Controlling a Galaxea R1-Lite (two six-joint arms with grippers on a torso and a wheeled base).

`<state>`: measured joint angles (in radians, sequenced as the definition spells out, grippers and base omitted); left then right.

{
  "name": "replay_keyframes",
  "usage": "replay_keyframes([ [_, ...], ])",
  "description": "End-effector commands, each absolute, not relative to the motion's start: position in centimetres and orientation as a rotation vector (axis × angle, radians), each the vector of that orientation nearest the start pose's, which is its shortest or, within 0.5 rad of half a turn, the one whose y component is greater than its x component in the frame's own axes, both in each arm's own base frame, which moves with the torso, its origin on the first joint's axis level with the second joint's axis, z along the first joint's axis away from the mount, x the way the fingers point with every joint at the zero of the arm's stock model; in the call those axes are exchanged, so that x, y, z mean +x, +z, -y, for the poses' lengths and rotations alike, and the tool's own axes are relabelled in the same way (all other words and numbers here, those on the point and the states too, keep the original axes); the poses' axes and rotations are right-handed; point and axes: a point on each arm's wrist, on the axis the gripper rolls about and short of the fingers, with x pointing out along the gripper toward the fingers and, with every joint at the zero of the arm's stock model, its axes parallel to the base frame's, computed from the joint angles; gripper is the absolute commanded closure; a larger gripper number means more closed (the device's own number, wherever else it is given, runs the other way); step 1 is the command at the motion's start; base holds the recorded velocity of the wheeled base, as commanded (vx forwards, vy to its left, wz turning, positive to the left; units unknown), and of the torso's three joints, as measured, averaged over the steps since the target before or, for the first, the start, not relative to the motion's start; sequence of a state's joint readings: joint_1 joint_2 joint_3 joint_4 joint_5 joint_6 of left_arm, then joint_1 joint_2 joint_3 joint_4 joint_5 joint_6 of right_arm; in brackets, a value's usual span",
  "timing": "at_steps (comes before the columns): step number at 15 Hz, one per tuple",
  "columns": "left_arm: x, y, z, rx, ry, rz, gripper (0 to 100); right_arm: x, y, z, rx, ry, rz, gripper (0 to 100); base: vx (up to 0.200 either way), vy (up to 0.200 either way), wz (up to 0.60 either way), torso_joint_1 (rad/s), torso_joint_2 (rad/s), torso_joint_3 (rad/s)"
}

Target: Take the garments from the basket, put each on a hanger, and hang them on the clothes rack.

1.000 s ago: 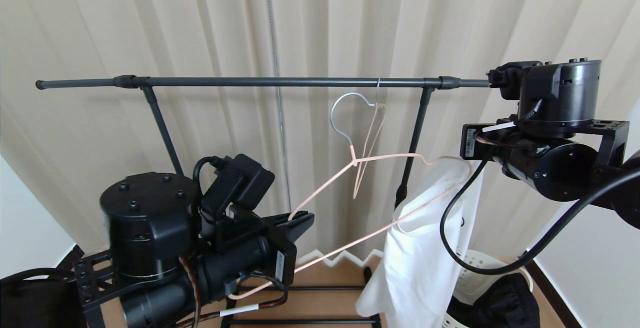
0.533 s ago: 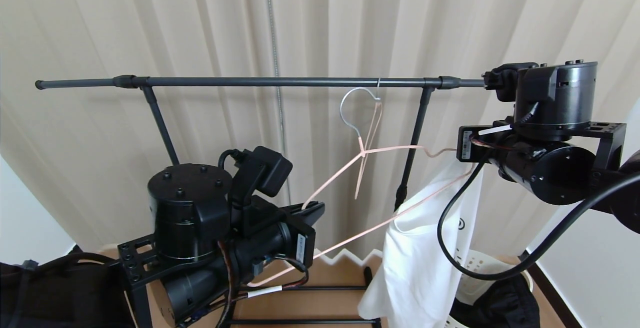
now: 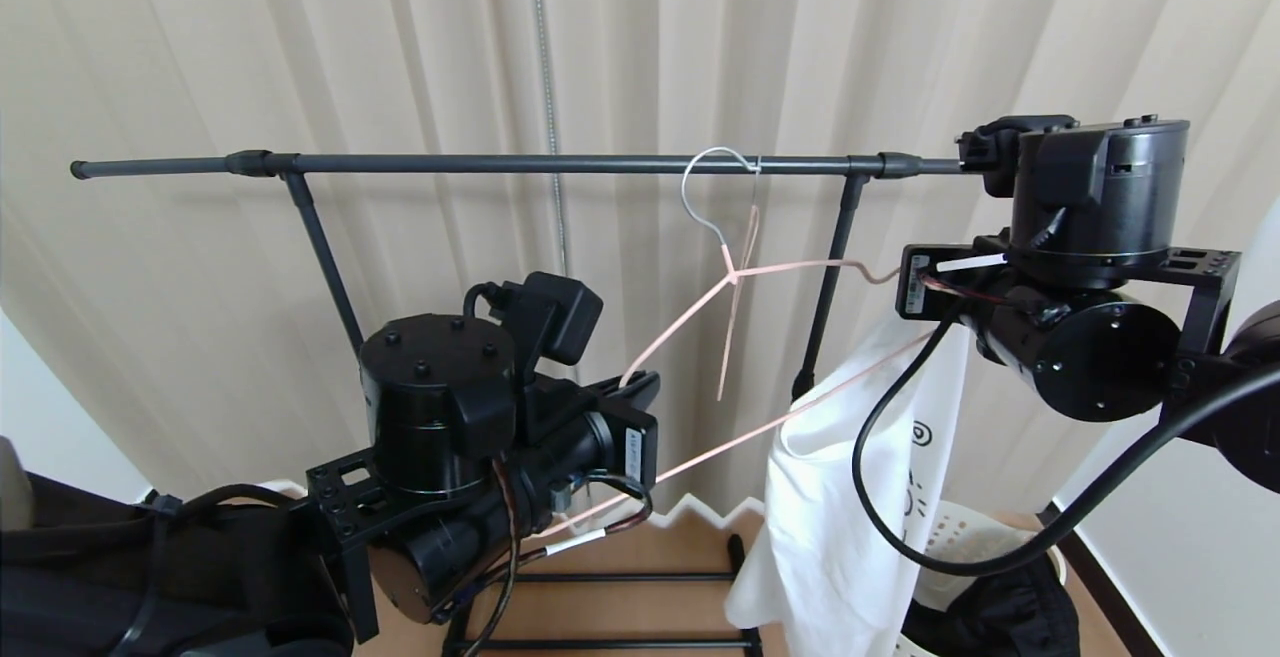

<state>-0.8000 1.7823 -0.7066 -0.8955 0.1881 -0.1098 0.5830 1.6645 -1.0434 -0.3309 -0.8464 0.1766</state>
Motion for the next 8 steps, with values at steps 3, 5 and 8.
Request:
replay_keyframes([
  [3,22.0,15.4,22.5,-0.014,-0.609,-0.204,100,25.4,22.5,-17.5,-0.024,-0.252,-0.195,100,0.000,0.000,0.00,0.000,0.00,0.000],
  [5,22.0,15.4,22.5,-0.012,-0.611,-0.203,100,24.9,22.5,-18.1,-0.021,-0.233,-0.193,100,0.000,0.000,0.00,0.000,0.00,0.000],
  [8,21.9,15.3,22.6,-0.010,-0.615,-0.204,100,23.6,22.3,-19.6,-0.023,-0.173,-0.196,100,0.000,0.000,0.00,0.000,0.00,0.000],
])
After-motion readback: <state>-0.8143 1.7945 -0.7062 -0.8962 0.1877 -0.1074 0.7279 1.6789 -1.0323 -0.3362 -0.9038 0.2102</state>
